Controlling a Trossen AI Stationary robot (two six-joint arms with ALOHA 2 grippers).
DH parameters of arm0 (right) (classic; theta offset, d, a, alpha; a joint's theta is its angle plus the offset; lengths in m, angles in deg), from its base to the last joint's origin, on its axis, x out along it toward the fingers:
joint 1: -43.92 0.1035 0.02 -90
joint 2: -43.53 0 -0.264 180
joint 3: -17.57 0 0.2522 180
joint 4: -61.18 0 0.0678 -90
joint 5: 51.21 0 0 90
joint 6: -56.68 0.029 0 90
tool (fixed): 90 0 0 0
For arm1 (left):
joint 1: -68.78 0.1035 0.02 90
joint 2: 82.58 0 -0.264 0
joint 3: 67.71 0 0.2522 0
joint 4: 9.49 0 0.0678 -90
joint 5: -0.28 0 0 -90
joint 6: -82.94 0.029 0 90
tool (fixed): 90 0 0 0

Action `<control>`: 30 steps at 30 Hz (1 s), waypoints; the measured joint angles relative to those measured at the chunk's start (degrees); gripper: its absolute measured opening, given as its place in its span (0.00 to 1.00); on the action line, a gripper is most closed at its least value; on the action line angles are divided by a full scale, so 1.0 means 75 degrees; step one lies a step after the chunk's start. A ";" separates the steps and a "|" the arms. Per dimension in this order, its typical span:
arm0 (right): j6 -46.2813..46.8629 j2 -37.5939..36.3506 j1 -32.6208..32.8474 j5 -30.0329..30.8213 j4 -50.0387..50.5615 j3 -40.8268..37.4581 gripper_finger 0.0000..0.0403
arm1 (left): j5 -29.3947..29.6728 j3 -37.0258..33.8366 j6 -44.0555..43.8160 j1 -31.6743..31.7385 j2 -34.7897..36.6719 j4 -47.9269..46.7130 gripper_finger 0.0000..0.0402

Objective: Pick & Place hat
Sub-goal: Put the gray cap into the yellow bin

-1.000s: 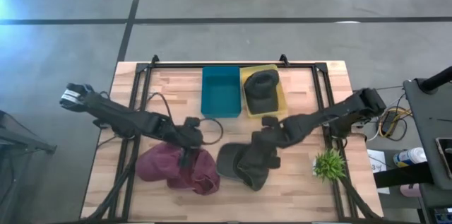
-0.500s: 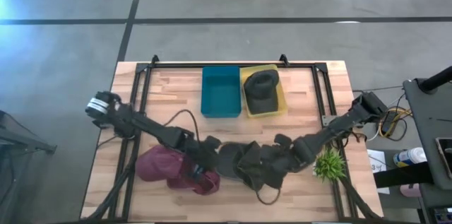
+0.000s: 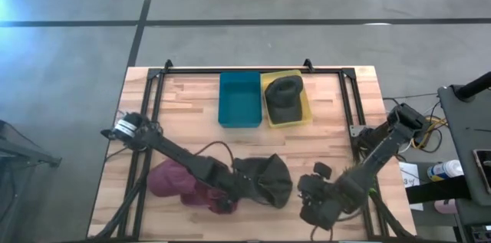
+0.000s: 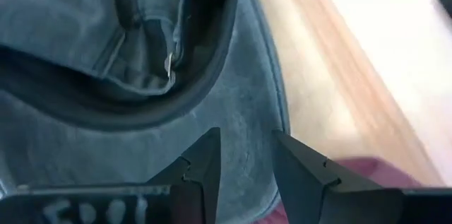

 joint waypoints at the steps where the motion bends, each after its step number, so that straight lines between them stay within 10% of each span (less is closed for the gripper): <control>1: 0.0157 0.0000 0.0097 0.0104 0.0003 0.0000 0.40 | 0.0031 0.0130 -0.0012 -0.0032 -0.0076 -0.0035 0.30; 30: 0.1317 0.0539 0.0563 0.0381 -0.0028 -0.0003 0.40 | 0.1633 0.1169 -0.2144 -0.0637 -0.0884 -0.1207 0.30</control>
